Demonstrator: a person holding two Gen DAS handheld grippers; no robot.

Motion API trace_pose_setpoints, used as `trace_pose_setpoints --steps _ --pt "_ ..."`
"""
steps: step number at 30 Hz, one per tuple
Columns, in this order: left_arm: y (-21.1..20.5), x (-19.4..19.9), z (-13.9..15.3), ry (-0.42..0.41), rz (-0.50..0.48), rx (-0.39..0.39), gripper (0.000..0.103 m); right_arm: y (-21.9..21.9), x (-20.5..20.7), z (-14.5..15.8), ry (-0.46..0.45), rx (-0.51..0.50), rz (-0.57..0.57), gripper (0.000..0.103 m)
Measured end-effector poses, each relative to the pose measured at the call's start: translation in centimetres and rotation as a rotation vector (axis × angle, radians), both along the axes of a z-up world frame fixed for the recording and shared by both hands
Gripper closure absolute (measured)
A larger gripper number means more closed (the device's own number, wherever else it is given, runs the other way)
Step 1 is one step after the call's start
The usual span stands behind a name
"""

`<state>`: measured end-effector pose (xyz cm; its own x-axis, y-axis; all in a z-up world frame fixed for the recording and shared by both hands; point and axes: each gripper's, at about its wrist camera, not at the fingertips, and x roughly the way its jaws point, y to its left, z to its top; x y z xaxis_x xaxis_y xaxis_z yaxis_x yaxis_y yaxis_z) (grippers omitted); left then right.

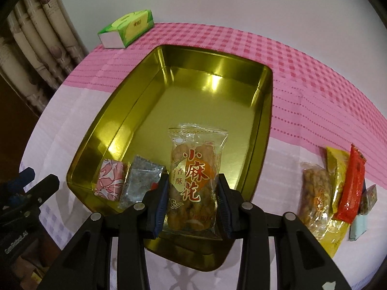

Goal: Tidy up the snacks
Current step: 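Lower the twist bag into the tin and open the right gripper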

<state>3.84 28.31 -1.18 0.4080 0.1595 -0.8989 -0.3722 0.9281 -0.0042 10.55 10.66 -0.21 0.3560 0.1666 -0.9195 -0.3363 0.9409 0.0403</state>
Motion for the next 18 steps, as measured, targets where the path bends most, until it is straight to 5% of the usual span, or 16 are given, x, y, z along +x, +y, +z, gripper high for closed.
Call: trace_pose_setpoints --steps 18 --pt "-0.16 0.20 -0.40 0.015 -0.010 -0.005 0.036 -0.09 -0.68 -0.10 0.023 0.024 0.017 0.063"
